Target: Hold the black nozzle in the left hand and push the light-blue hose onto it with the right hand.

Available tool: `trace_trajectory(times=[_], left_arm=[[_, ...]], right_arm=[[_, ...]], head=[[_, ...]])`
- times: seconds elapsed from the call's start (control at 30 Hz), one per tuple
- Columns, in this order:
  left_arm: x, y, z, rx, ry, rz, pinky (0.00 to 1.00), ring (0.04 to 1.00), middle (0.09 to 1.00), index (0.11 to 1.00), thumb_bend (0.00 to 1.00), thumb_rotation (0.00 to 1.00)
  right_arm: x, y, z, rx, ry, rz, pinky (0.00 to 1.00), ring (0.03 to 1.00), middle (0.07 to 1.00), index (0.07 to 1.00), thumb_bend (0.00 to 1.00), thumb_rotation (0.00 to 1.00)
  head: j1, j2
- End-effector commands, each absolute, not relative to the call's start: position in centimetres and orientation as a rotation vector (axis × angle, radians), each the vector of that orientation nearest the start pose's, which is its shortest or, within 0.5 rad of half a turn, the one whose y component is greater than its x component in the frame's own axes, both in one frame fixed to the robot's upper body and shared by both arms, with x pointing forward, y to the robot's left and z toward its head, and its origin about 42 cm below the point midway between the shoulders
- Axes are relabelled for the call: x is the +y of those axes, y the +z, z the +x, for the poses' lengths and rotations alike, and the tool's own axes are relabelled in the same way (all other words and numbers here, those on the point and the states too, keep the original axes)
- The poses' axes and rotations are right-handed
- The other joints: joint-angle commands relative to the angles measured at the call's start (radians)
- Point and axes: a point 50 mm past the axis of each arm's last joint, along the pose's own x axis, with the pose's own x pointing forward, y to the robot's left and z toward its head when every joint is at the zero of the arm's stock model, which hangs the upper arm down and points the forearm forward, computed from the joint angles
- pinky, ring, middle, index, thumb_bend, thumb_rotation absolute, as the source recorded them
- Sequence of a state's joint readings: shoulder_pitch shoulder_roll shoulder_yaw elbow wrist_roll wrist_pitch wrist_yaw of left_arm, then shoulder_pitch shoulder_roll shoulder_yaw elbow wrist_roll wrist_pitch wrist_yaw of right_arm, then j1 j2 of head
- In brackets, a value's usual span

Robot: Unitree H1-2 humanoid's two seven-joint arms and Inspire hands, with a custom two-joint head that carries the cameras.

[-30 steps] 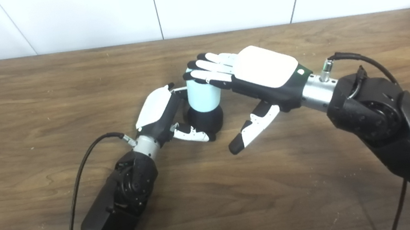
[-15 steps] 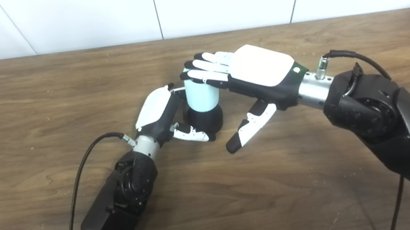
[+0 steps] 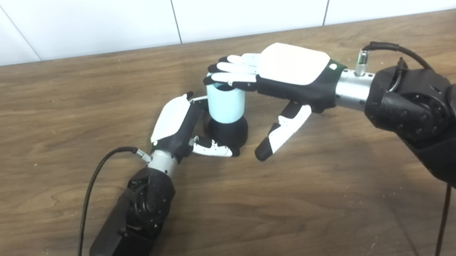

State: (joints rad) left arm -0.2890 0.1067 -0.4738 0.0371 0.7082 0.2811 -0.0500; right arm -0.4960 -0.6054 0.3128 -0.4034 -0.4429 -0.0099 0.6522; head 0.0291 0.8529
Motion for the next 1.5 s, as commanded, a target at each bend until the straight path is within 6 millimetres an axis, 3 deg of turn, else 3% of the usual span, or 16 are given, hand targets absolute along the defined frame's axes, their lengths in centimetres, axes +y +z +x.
trace_trajectory(times=[0.0, 0.43, 0.7, 0.8, 0.87, 0.97, 1.0, 1.13, 1.47], left_arm=[[13.2, 7.9, 32.1, 0.197, -0.454, 1.004, 1.0, 0.72, 0.545, 0.445, 0.51, 0.0], [13.3, 7.8, 32.2, 0.203, -0.458, 1.006, 1.0, 0.741, 0.549, 0.444, 0.51, 0.0], [13.3, 8.1, 32.4, 0.19, -0.456, 1.017, 1.0, 0.748, 0.555, 0.442, 0.51, 0.0], [13.3, 8.1, 32.4, 0.186, -0.452, 1.023, 1.0, 0.757, 0.502, 0.48, 0.52, 0.0], [13.3, 8.1, 32.4, 0.183, -0.452, 1.029, 1.0, 0.76, 0.543, 0.468, 0.52, 0.0], [13.2, 8.1, 32.4, 0.184, -0.456, 1.035, 1.0, 0.805, 0.7, 0.494, 0.52, 0.04], [13.2, 8.1, 32.4, 0.185, -0.459, 1.036, 1.0, 0.835, 0.741, 0.623, 0.72, 0.02], [13.3, 8.3, 32.3, 0.19, -0.473, 1.035, 1.0, 0.902, 0.844, 0.79, 0.91, 0.05], [13.6, 8.6, 32.4, 0.186, -0.505, 1.058, 1.0, 0.95, 0.915, 0.902, 0.99, 0.15]], right_arm=[[-22.1, 34.7, 34.0, -0.635, 0.697, -1.317, 0.93, 0.983, 0.977, 0.941, 0.68, 0.97], [-22.9, 37.7, 34.7, -0.725, 0.556, -1.282, 0.92, 0.984, 0.978, 0.946, 0.68, 0.98], [-23.2, 37.9, 34.8, -0.708, 0.538, -1.264, 0.92, 0.978, 0.968, 0.937, 0.66, 0.96], [-23.2, 37.7, 34.7, -0.695, 0.538, -1.266, 0.91, 0.975, 0.966, 0.933, 0.66, 0.96], [-23.2, 37.6, 34.5, -0.686, 0.539, -1.269, 0.9, 0.974, 0.965, 0.932, 0.66, 0.96], [-23.1, 37.5, 34.5, -0.676, 0.541, -1.278, 0.89, 0.974, 0.964, 0.931, 0.66, 0.96], [-23.1, 37.5, 34.5, -0.673, 0.542, -1.28, 0.89, 0.973, 0.964, 0.931, 0.67, 0.96], [-23.0, 37.3, 34.5, -0.661, 0.548, -1.28, 0.88, 0.973, 0.963, 0.931, 0.67, 0.96], [-23.2, 36.8, 34.6, -0.637, 0.569, -1.278, 0.87, 0.971, 0.964, 0.935, 0.68, 0.97]], head=[[0.0, 0.001], [0.003, -0.006], [0.003, -0.005], [0.006, -0.003], [0.008, -0.003], [0.007, -0.002], [0.007, -0.001], [0.007, 0.0], [0.005, 0.004]])
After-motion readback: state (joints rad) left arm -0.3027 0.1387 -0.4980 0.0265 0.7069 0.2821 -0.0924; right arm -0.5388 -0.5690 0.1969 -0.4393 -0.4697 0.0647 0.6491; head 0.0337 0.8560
